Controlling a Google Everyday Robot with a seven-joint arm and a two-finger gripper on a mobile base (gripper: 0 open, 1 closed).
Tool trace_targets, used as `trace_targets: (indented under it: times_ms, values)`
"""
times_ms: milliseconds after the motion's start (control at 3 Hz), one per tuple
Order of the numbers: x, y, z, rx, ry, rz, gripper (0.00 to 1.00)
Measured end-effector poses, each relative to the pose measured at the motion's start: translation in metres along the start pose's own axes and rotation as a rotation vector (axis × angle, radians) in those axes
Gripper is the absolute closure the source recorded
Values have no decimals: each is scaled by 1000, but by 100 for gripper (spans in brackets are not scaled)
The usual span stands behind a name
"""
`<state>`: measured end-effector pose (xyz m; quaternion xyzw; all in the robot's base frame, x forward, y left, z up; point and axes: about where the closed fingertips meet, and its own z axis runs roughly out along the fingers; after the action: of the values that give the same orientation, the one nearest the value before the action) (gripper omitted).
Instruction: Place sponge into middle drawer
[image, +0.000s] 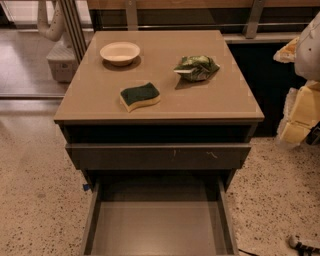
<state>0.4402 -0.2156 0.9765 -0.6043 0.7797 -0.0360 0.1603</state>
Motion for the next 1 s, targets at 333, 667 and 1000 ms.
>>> trace_targets:
  times_ms: [333, 667, 1000]
  values:
    - [-6, -7, 2, 17, -2, -14, 0]
    - [-30, -18, 16, 11, -17, -77, 0]
    - [-55, -30, 36, 4, -52, -136, 0]
